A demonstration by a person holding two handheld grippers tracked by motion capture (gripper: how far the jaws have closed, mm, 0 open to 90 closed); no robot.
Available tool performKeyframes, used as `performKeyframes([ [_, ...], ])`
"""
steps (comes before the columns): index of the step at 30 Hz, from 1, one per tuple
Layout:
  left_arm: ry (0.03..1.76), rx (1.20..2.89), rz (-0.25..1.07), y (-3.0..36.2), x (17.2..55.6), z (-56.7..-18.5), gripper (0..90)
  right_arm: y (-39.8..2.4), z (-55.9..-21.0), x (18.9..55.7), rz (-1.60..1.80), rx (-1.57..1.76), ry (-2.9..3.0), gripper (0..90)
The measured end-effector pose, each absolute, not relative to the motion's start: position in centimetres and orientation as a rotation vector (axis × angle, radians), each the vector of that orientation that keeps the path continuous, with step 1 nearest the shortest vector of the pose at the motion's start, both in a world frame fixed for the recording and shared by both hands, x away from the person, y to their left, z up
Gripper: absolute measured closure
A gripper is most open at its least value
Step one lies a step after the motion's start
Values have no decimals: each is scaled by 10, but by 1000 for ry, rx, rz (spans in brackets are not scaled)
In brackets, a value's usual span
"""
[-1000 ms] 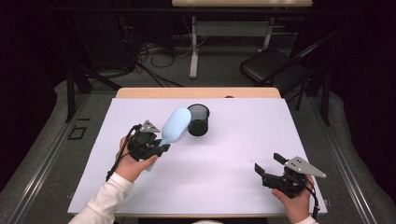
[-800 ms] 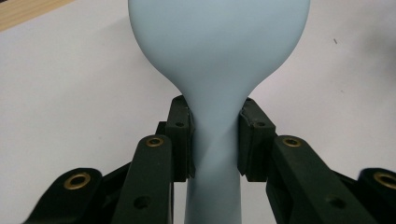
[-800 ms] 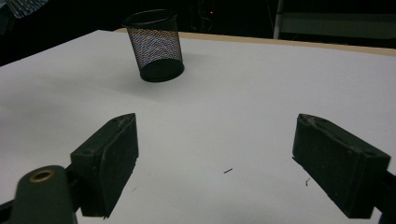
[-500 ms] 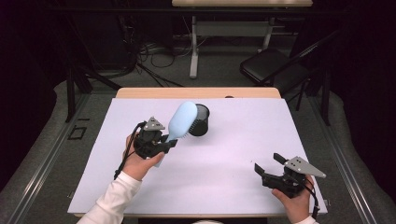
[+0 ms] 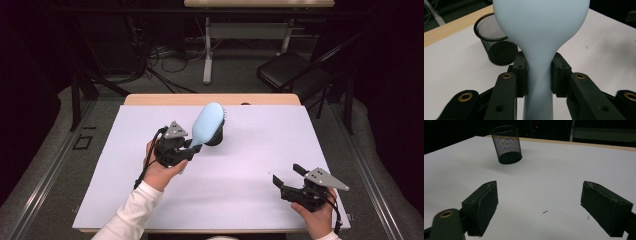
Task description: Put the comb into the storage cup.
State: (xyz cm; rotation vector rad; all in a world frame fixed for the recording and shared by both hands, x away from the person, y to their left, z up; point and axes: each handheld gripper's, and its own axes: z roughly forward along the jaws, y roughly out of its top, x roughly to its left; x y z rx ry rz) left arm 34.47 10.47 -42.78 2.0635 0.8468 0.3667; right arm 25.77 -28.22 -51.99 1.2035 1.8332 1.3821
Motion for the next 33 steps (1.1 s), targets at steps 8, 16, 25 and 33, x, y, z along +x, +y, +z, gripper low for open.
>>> performKeyframes([
  [8,809,2041,375,93,346,-426,701,-281,-519,258,1385,1199,1828,140],
  [16,787,2023,393,87,349,-424,701,-279,-515,257,1405,1199,1824,139],
  [25,765,1994,393,83,353,-424,701,-268,-509,266,1383,1229,1888,139],
  [33,749,1985,412,81,355,-424,701,-263,-500,276,1373,1253,1941,135],
])
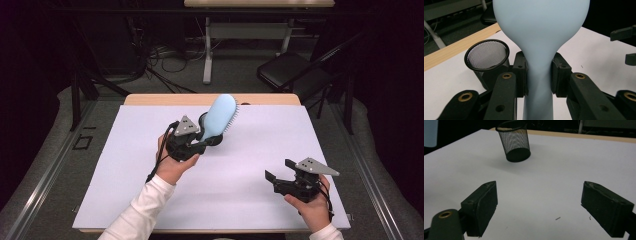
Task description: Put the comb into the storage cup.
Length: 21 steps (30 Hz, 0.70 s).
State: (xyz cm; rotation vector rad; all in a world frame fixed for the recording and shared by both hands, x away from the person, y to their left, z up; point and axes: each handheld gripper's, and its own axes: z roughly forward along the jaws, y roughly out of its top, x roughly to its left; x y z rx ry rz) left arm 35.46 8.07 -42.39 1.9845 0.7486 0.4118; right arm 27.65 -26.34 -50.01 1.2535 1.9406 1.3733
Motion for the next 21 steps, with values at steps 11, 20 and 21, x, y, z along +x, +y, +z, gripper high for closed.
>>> performKeyframes([
  [11,749,1948,428,82,355,-422,701,-259,-473,293,1384,1254,2020,98],
  [20,746,1918,438,82,353,-421,701,-251,-455,304,1370,1263,2078,63],
  [21,744,1918,439,82,353,-421,702,-250,-454,305,1371,1262,2082,62],
])
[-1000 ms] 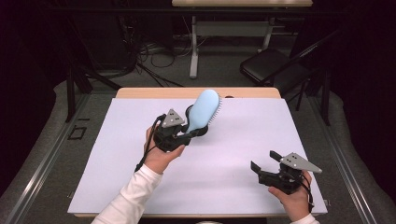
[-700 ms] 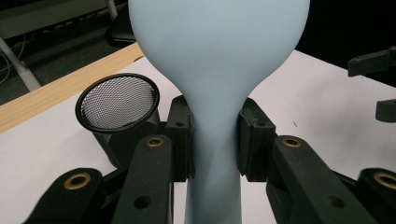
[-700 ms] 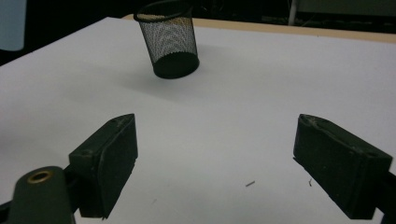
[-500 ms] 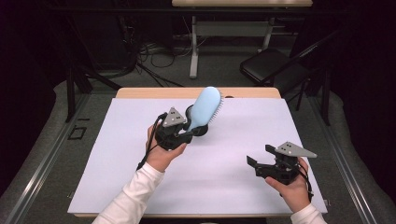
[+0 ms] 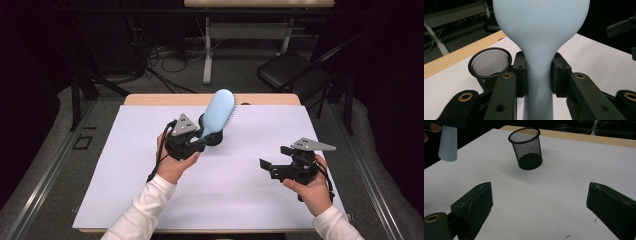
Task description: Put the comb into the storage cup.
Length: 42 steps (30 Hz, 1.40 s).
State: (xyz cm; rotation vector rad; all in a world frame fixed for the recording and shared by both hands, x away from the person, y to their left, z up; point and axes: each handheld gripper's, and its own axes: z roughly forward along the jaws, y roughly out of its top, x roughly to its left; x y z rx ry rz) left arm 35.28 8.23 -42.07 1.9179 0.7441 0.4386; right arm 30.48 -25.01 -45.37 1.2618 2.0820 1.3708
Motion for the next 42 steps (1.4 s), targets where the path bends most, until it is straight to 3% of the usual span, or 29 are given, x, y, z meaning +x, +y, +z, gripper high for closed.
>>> performKeyframes([
  [18,748,1909,463,80,354,-431,701,-243,-424,319,1402,1270,2095,41],
  [42,748,1897,472,80,353,-436,701,-232,-412,336,1444,1289,2109,42],
])
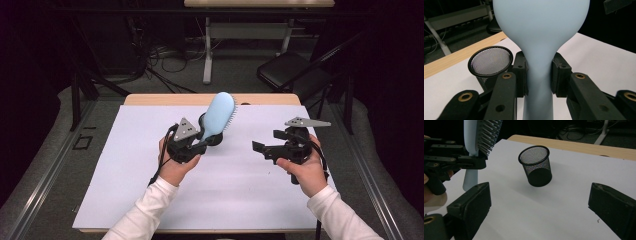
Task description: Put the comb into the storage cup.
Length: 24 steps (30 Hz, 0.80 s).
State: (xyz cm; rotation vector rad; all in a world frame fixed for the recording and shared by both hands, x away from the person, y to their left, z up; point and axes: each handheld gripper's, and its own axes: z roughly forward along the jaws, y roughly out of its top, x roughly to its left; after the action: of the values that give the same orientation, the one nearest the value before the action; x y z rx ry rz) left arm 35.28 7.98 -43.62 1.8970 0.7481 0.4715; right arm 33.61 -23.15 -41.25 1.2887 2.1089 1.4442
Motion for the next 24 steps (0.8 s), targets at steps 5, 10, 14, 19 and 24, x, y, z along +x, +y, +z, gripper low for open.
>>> performKeyframes([
  [5,751,1886,475,79,352,-437,701,-227,-406,339,1456,1288,2121,42],
  [10,750,1886,480,80,352,-438,701,-220,-397,343,1472,1274,2134,43],
  [14,751,1885,481,80,352,-438,701,-213,-390,346,1487,1266,2140,43],
  [19,749,1884,483,79,351,-439,701,-208,-382,353,1491,1259,2131,44],
  [24,747,1882,484,78,350,-440,701,-202,-380,360,1503,1276,2142,51],
])
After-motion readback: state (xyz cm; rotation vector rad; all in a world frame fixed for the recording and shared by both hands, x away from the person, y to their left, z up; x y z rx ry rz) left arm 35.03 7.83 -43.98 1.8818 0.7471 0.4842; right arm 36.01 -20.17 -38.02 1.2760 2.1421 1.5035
